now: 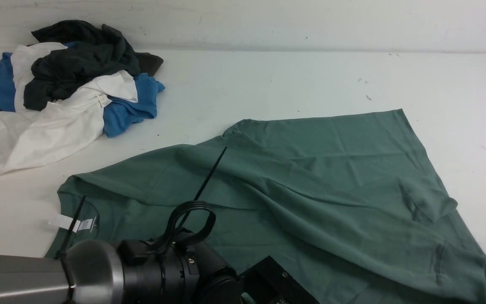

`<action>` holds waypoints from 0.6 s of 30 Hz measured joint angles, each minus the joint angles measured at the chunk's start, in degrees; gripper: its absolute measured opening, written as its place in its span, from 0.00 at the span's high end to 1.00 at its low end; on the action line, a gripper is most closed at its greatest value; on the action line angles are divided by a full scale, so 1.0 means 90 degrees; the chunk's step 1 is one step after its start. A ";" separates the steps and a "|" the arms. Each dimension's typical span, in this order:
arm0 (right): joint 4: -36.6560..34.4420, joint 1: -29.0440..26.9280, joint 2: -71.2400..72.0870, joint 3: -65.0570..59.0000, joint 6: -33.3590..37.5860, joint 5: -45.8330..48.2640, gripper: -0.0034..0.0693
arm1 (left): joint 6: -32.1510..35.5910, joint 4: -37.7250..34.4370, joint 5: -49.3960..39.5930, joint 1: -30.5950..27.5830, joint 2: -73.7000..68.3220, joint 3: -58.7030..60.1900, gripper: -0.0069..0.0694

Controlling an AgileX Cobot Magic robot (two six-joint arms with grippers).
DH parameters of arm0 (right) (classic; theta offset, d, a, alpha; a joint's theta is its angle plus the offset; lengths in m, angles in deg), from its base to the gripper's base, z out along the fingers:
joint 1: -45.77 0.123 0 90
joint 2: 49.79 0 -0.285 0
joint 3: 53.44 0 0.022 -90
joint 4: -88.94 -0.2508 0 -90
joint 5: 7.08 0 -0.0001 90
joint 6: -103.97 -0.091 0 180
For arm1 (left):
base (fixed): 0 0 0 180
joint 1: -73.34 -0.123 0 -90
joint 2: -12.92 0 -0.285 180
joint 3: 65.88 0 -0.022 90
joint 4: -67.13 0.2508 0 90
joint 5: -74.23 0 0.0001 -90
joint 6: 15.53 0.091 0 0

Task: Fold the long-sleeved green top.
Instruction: Use both arms simultaneously to clamp the lower edge of the clothing fabric

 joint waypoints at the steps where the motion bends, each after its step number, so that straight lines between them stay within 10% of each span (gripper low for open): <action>1: 0.0000 0.0000 0.0034 0.0000 0.0000 0.0015 0.92 | 0.0000 0.0000 -0.0023 0.0000 0.0010 0.0001 0.91; 18: -0.0069 0.0000 0.3412 -0.0157 -0.0311 0.1314 0.92 | -0.0178 -0.0032 -0.1643 -0.0339 0.2695 0.0127 0.91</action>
